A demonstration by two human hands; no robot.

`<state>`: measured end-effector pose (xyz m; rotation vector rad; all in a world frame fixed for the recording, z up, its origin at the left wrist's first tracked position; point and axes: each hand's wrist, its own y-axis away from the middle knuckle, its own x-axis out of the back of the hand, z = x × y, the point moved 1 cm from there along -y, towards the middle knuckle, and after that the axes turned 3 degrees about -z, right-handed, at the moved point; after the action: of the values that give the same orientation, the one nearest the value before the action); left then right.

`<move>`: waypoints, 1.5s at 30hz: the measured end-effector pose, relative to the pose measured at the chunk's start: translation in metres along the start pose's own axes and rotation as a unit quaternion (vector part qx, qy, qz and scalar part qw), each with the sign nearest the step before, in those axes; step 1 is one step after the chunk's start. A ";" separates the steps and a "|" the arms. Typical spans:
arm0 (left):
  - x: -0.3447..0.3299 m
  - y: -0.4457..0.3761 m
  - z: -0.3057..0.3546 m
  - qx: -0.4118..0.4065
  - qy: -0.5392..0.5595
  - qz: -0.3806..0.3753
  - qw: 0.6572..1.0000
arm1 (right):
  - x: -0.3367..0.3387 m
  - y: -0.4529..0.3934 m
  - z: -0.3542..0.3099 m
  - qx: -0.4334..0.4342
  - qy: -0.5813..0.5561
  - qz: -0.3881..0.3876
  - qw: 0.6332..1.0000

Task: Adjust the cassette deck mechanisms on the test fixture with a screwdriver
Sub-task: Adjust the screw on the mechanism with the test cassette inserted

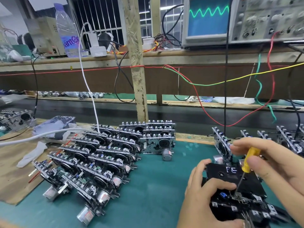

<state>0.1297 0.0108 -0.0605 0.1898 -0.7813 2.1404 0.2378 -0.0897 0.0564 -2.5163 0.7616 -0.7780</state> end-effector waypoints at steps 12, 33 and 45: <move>0.002 0.001 -0.005 0.020 -0.002 -0.013 1.000 | -0.001 0.006 0.001 0.067 0.218 0.015 0.974; -0.009 -0.003 -0.031 -0.026 -0.045 0.014 0.999 | 0.005 0.005 0.007 0.015 0.189 -0.005 0.982; -0.002 -0.046 0.017 0.247 0.228 0.058 0.940 | 0.029 0.029 0.004 -0.043 0.142 0.034 0.988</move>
<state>0.1635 0.0200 -0.0263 -0.0986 0.0212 2.3332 0.2490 -0.1288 0.0502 -2.4689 0.9871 -1.1173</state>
